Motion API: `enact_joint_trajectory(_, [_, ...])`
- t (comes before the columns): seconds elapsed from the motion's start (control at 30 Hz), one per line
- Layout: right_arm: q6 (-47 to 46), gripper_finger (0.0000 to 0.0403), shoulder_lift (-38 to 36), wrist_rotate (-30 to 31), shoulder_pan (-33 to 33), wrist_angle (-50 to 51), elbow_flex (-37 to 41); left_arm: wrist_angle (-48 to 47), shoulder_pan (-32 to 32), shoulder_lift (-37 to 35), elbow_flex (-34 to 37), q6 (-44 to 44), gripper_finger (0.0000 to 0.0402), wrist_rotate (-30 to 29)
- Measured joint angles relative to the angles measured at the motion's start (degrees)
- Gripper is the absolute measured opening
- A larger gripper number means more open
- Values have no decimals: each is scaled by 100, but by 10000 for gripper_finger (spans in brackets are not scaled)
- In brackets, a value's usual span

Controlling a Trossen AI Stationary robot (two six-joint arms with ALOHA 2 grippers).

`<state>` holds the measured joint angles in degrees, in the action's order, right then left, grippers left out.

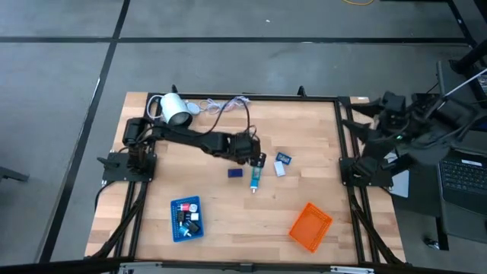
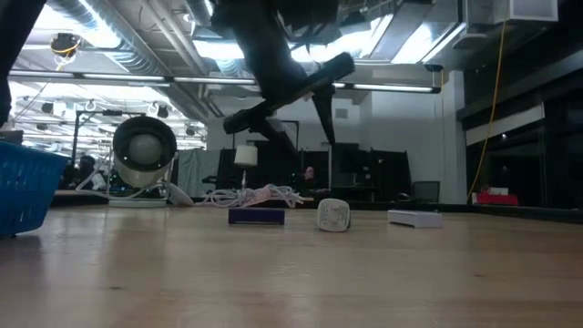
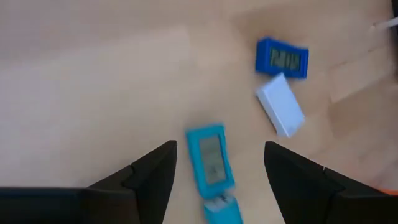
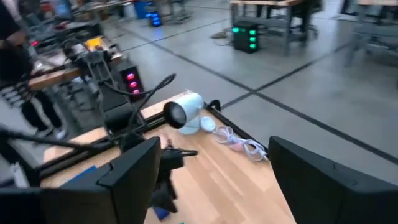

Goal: Pick & Place Office items
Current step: Put the blue charger adapter into the blue basket

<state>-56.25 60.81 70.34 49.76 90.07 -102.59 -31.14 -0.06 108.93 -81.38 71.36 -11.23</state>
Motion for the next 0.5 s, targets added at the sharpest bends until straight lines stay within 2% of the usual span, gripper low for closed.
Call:
enact_joint_trajectory(0.27, [1047, 302, -643, -456, 291, -1, -8, 339, -836, 414, 0, 2135, 237, 90])
enact_joint_trajectory(0.37, [1327, 302, -828, -491, 345, -3, 1, 407, -1002, 665, -143, 2360, 237, 404])
enact_joint_trajectory(0.5, [1450, 302, -1104, -480, 398, -3, -4, -168, -927, 1185, -896, 2199, 237, 694])
